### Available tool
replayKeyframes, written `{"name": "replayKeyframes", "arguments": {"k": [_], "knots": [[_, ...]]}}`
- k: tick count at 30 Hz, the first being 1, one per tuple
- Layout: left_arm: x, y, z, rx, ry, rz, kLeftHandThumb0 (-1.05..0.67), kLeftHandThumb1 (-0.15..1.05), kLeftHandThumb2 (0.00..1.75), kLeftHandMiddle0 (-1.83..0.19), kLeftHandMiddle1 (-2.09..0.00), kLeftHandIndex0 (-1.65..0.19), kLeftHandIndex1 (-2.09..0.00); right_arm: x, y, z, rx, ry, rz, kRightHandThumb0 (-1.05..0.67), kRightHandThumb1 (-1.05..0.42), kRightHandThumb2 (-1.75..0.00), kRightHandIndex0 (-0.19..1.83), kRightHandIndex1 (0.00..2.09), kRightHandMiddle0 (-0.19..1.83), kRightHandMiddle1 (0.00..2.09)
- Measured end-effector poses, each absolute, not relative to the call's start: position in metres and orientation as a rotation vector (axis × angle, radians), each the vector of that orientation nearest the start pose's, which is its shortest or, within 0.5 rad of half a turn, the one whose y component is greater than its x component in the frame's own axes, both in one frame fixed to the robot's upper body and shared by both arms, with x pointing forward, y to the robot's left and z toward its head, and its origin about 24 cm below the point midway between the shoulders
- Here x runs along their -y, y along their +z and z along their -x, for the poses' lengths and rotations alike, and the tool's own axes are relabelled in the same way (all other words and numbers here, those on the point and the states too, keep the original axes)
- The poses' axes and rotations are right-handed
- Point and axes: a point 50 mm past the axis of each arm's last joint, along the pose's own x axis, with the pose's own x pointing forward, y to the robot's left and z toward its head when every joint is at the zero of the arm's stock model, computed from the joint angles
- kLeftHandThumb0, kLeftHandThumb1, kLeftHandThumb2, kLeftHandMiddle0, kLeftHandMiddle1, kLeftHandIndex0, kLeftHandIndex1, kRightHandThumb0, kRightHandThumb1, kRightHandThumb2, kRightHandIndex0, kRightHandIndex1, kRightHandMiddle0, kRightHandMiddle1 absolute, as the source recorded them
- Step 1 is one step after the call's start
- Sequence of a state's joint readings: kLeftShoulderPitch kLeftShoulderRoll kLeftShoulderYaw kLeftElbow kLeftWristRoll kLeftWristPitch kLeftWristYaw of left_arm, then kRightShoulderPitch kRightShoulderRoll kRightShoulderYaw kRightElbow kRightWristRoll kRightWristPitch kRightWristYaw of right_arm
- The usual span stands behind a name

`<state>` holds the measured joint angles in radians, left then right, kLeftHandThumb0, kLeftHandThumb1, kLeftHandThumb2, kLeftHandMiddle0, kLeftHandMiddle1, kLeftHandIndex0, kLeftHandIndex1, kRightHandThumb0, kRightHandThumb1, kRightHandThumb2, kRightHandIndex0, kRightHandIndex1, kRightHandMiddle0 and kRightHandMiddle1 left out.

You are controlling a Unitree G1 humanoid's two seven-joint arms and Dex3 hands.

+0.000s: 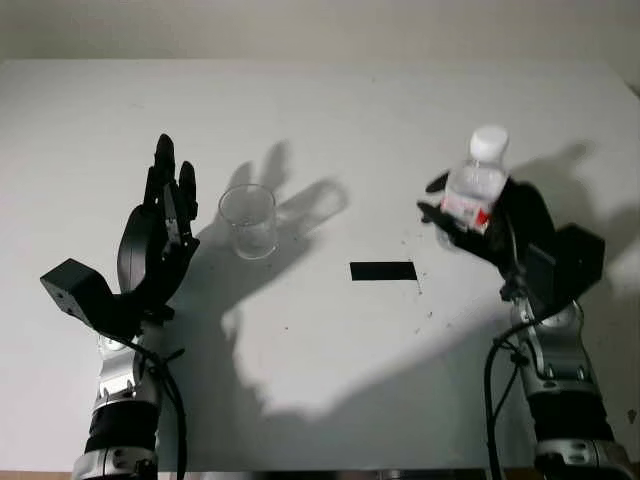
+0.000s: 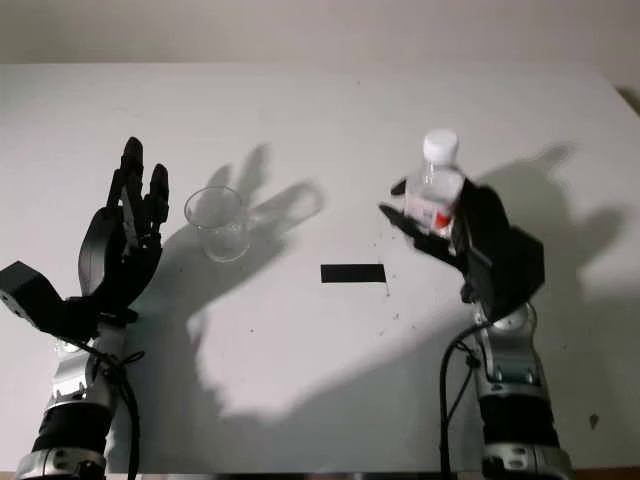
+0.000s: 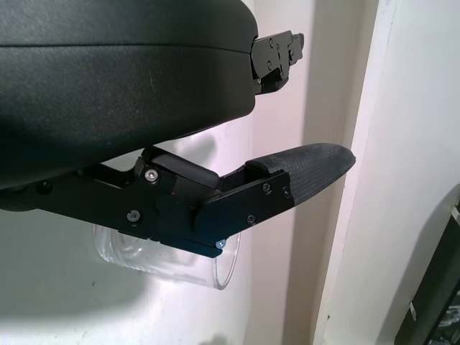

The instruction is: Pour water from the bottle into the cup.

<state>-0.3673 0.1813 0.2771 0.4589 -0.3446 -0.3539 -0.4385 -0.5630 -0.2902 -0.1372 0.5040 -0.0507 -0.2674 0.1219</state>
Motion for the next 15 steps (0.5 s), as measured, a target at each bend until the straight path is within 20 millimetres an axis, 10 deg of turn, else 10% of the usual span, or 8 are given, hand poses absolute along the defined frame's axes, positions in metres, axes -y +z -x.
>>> {"name": "replayKeyframes", "arguments": {"k": [15], "knots": [[-0.224,0.089,-0.309,0.356,-0.118,0.17,-0.77,1.05,0.82,0.19,0.0,0.19,0.0,0.162,0.177,-0.4,0.405,0.113,0.627,-0.33,-1.05,-0.37,1.2,2.09,1.04,2.09]]}}
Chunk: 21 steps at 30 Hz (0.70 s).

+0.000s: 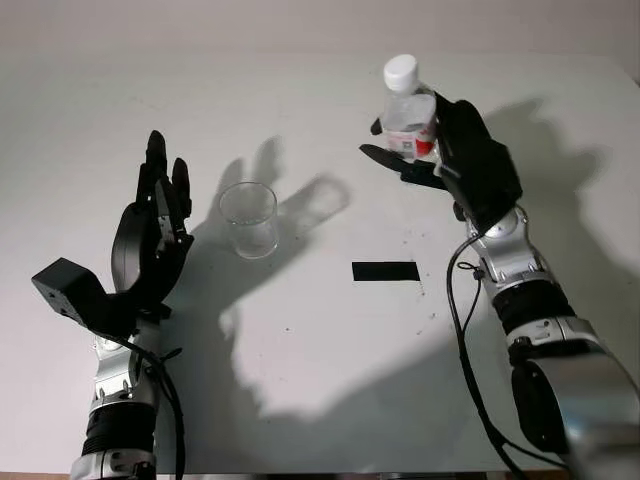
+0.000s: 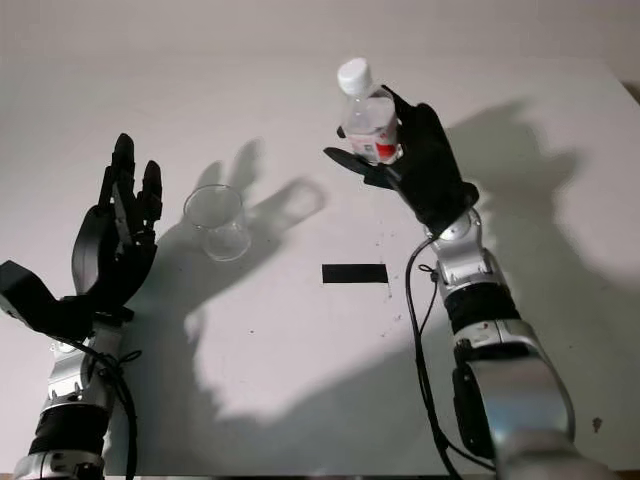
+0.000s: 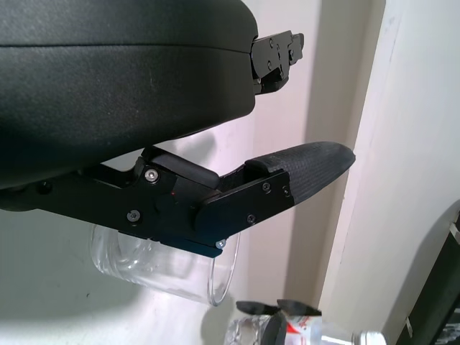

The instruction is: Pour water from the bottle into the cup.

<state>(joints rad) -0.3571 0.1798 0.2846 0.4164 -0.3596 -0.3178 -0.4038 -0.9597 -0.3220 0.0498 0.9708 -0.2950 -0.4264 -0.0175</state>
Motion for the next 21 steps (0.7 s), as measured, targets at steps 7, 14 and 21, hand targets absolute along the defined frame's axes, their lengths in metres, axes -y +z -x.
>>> {"name": "replayKeyframes", "arguments": {"k": [7,14,21], "knots": [[-0.225,0.091,-0.309,0.355,-0.108,0.178,-0.78,1.05,0.84,0.19,0.0,0.19,0.0,0.15,0.186,-0.404,0.455,0.157,0.793,-0.34,-1.05,-0.36,1.14,2.09,0.91,2.09],[-0.225,0.09,-0.309,0.35,-0.105,0.196,-0.76,1.05,0.86,0.19,0.0,0.19,0.0,0.137,0.201,-0.405,0.567,0.18,0.993,-0.36,-1.05,-0.33,1.09,2.09,0.83,2.09],[-0.225,0.09,-0.309,0.35,-0.102,0.198,-0.77,1.05,0.85,0.19,0.0,0.19,0.0,0.125,0.204,-0.407,0.611,0.203,1.154,-0.38,-1.05,-0.3,1.09,2.09,0.8,2.09]]}}
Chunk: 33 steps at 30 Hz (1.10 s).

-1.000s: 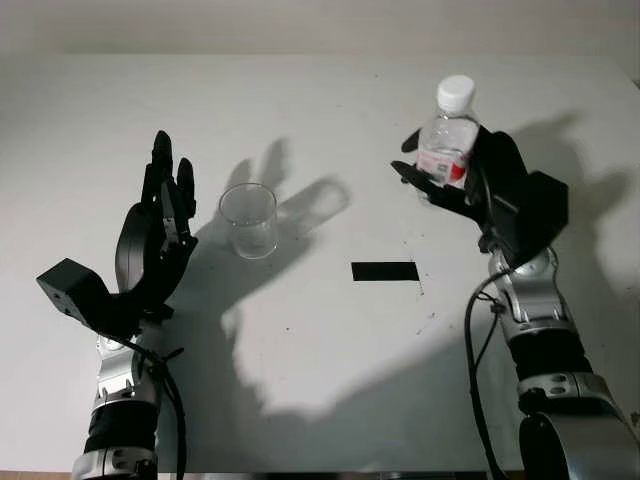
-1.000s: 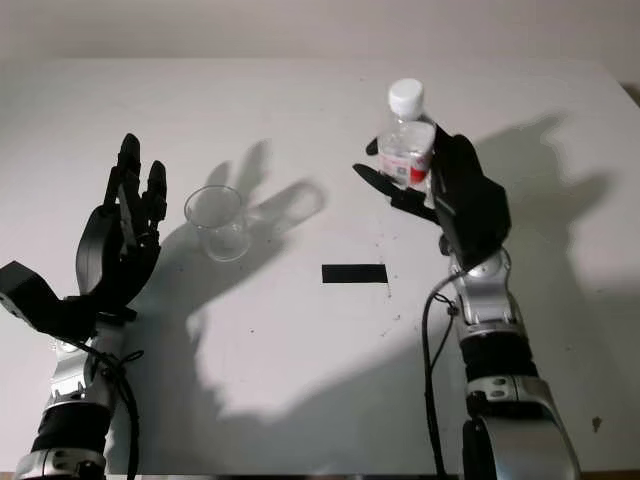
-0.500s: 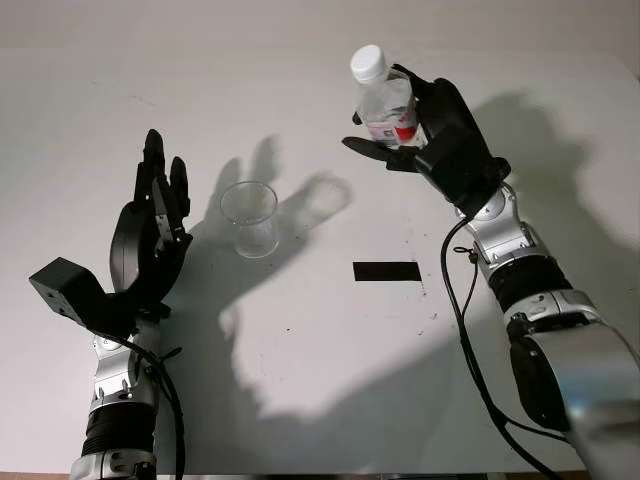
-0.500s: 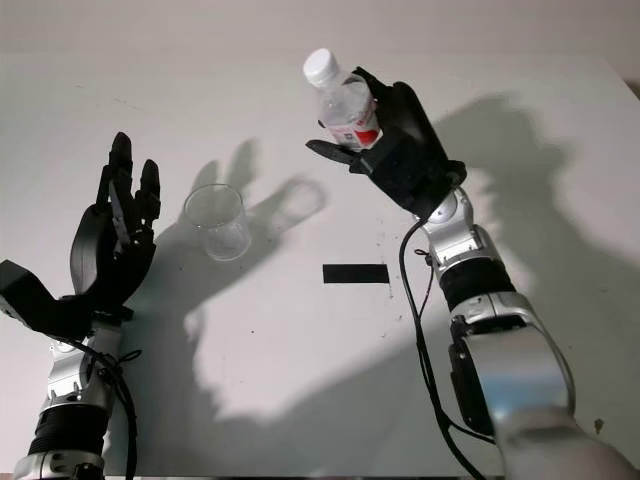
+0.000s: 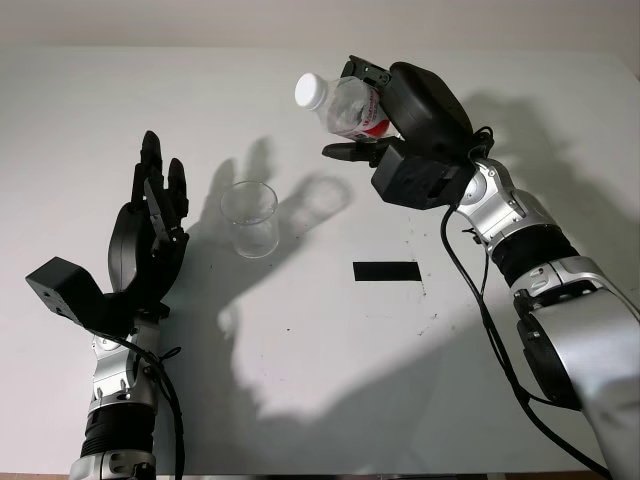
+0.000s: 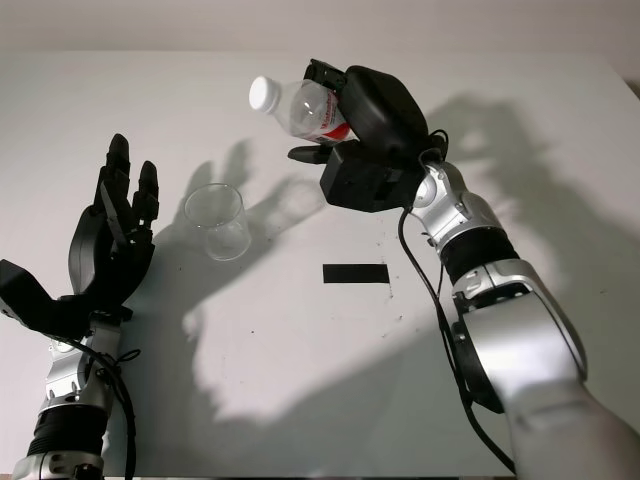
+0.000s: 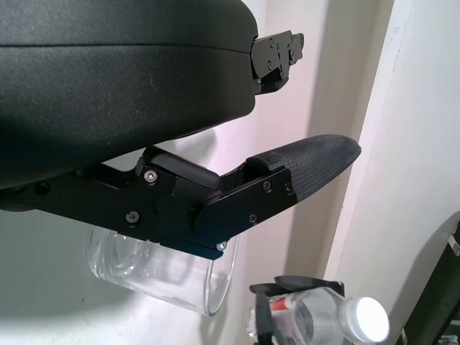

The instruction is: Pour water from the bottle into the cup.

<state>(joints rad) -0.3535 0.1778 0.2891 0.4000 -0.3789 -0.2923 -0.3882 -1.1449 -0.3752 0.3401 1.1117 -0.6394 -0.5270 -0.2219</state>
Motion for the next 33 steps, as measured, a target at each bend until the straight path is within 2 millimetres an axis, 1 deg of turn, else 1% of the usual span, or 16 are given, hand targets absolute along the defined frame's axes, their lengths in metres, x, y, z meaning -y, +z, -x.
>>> {"name": "replayKeyframes", "arguments": {"k": [2,5,9,14,15,16,18,28,33], "knots": [[-0.225,0.09,-0.309,0.35,-0.099,0.198,-0.77,1.05,0.84,0.19,0.0,0.19,0.0,0.123,0.203,-0.407,0.622,0.204,1.186,-0.39,-1.05,-0.28,1.05,2.09,0.76,2.09],[-0.225,0.09,-0.309,0.351,-0.097,0.198,-0.77,1.05,0.84,0.19,0.0,0.19,0.0,0.119,0.207,-0.409,0.63,0.203,1.223,-0.39,-1.05,-0.28,1.13,2.09,0.81,2.09],[-0.224,0.09,-0.308,0.355,-0.1,0.196,-0.77,1.05,0.84,0.19,0.0,0.19,0.0,0.109,0.215,-0.41,0.677,0.203,1.317,-0.4,-1.05,-0.3,1.16,2.09,0.83,2.09],[-0.222,0.091,-0.308,0.368,-0.101,0.196,-0.78,1.05,0.83,0.19,0.0,0.19,0.0,0.097,0.216,-0.411,0.728,0.199,1.441,-0.39,-1.05,-0.3,1.22,2.09,0.83,2.09],[-0.222,0.092,-0.308,0.371,-0.101,0.195,-0.78,1.05,0.83,0.19,0.0,0.19,0.0,0.095,0.216,-0.411,0.731,0.199,1.456,-0.39,-1.05,-0.3,1.22,2.09,0.82,2.09],[-0.222,0.092,-0.308,0.373,-0.101,0.193,-0.78,1.05,0.82,0.19,0.0,0.19,0.0,0.094,0.216,-0.412,0.732,0.199,1.472,-0.39,-1.05,-0.3,1.18,2.09,0.76,2.09],[-0.222,0.092,-0.308,0.374,-0.098,0.186,-0.78,1.05,0.82,0.19,0.0,0.19,0.0,0.091,0.216,-0.412,0.734,0.199,1.487,-0.38,-1.05,-0.29,1.14,2.09,0.7,2.09],[-0.219,0.093,-0.308,0.38,-0.089,0.182,-0.78,1.05,0.82,0.19,0.0,0.19,0.0,0.085,0.219,-0.412,0.786,0.185,1.556,-0.38,-1.05,-0.29,1.07,2.09,0.59,2.09],[-0.218,0.093,-0.308,0.382,-0.088,0.183,-0.77,1.05,0.82,0.19,0.0,0.19,0.0,0.083,0.22,-0.41,0.847,0.175,1.596,-0.4,-1.05,-0.31,1.09,2.09,0.58,2.09]]}}
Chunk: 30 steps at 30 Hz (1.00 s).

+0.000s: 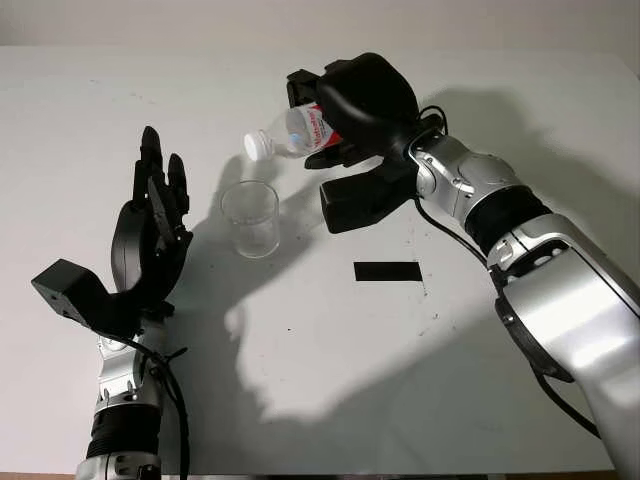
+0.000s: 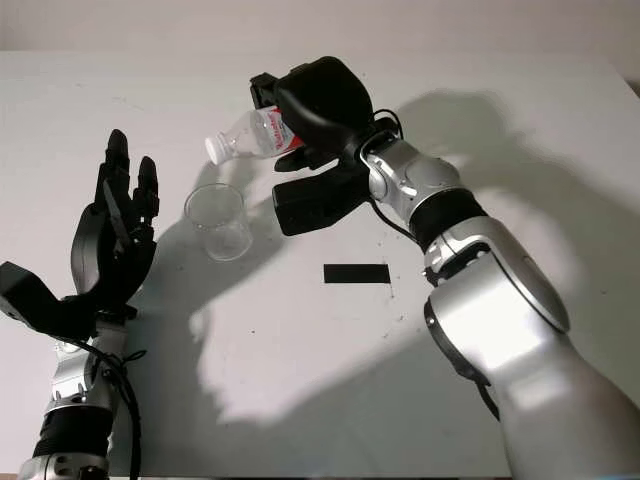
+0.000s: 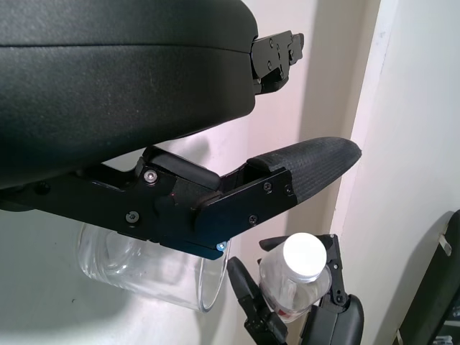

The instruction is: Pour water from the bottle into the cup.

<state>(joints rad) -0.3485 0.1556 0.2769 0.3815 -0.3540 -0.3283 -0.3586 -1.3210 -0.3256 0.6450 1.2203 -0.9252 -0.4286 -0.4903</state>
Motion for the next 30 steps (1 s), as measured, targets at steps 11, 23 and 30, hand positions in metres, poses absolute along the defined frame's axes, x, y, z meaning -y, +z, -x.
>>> {"name": "replayKeyframes", "arguments": {"k": [11,23,30], "knots": [[-0.2174,0.0928,-0.3074,0.391,-0.088,0.19,-0.76,1.05,0.82,0.19,0.0,0.19,0.0,0.0767,0.2186,-0.4033,1.056,0.156,1.684,-0.47,-1.05,-0.47,1.15,2.09,0.47,2.09],[-0.2173,0.0929,-0.3074,0.393,-0.088,0.187,-0.76,1.05,0.83,0.19,0.0,0.19,0.0,0.0751,0.2148,-0.4005,1.206,0.118,1.804,-0.45,-1.05,-0.39,1.2,2.09,0.54,2.09],[-0.2173,0.0929,-0.3074,0.393,-0.088,0.188,-0.76,1.05,0.82,0.19,0.0,0.19,0.0,0.0732,0.217,-0.3998,1.284,0.09,1.873,-0.45,-1.05,-0.35,1.26,2.09,0.68,2.09]]}}
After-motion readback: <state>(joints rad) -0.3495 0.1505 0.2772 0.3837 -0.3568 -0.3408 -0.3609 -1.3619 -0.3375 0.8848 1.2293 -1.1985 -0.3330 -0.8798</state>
